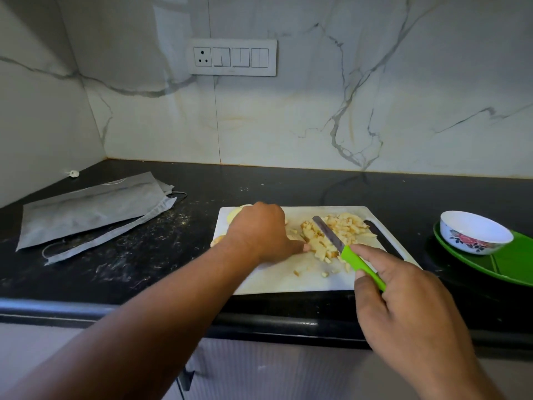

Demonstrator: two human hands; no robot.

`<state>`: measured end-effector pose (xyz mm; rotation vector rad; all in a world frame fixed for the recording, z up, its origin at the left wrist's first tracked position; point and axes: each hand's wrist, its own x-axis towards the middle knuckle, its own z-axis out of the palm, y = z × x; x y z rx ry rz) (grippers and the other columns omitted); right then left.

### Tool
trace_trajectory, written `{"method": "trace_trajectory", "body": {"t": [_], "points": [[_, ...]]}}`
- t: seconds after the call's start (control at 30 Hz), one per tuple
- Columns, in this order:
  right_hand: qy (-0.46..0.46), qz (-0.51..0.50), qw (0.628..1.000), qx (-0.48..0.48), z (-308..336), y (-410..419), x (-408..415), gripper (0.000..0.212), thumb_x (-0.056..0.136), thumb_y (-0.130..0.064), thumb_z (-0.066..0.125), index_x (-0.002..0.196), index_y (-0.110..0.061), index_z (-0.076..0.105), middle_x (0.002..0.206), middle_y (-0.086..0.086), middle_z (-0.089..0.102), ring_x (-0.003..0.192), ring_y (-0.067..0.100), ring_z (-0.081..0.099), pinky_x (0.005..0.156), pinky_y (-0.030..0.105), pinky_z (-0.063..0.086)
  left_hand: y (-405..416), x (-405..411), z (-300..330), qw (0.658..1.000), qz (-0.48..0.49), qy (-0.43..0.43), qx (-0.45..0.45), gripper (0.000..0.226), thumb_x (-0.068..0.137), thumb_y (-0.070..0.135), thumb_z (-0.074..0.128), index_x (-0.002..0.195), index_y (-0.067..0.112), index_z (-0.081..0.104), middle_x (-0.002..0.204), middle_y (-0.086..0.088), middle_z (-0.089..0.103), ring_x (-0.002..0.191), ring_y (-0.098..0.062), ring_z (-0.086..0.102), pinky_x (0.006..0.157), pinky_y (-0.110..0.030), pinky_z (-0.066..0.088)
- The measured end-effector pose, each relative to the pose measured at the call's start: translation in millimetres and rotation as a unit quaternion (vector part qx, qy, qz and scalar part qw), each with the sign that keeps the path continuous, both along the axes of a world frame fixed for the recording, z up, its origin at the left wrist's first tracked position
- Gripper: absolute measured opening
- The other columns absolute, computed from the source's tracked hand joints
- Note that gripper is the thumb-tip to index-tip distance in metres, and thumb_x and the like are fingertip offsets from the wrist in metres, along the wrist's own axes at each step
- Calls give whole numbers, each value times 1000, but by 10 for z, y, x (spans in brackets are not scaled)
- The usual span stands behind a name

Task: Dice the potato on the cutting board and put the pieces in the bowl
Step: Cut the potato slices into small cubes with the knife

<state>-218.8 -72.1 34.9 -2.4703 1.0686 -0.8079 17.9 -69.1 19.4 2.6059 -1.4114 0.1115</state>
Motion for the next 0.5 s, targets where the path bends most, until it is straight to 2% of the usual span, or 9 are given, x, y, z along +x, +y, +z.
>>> {"method": "trace_trajectory", "body": {"t": [0.17, 0.23, 0.33, 0.43, 0.5], "points": [[-8, 18, 999, 33, 2, -35, -77, 44, 94, -31, 51, 137, -42, 54, 64, -15, 62, 51, -3, 56, 43, 12, 38, -111, -96, 19, 999, -22, 1, 24, 39, 92, 56, 64, 109, 23, 76, 97, 4, 71, 87, -17, 65, 84, -37, 61], [-15, 22, 999, 47, -8, -56, -109, 44, 94, -29, 52, 137, -41, 55, 60, -13, 61, 51, -7, 55, 41, 12, 37, -99, -84, 70, 997, -55, -5, 47, 32, 93, 49, 64, 108, 23, 77, 103, 4, 72, 93, -19, 67, 87, -39, 61], [-26, 25, 997, 70, -24, -82, -137, 45, 96, -27, 52, 138, -40, 53, 56, -13, 58, 47, -5, 54, 37, 14, 35, -27, -16, 184, 987, -138, 51, 59, 20, 90, 36, 72, 107, 29, 78, 108, 10, 72, 103, -14, 66, 95, -39, 57], [-31, 41, 996, 75, -35, -76, -145, 44, 97, -25, 52, 138, -37, 54, 55, -17, 51, 49, -7, 54, 37, 12, 34, 43, 87, 277, 964, -228, 85, 109, 21, 88, 24, 76, 106, 34, 77, 116, 18, 68, 111, -7, 61, 106, -38, 50], [-25, 47, 996, 65, -38, -64, -138, 43, 97, -28, 51, 138, -40, 53, 54, -19, 43, 47, 0, 52, 40, 10, 34, 103, 155, 296, 954, -253, 113, 112, 27, 86, 18, 77, 104, 38, 77, 121, 20, 67, 119, -6, 59, 113, -40, 46]]}}
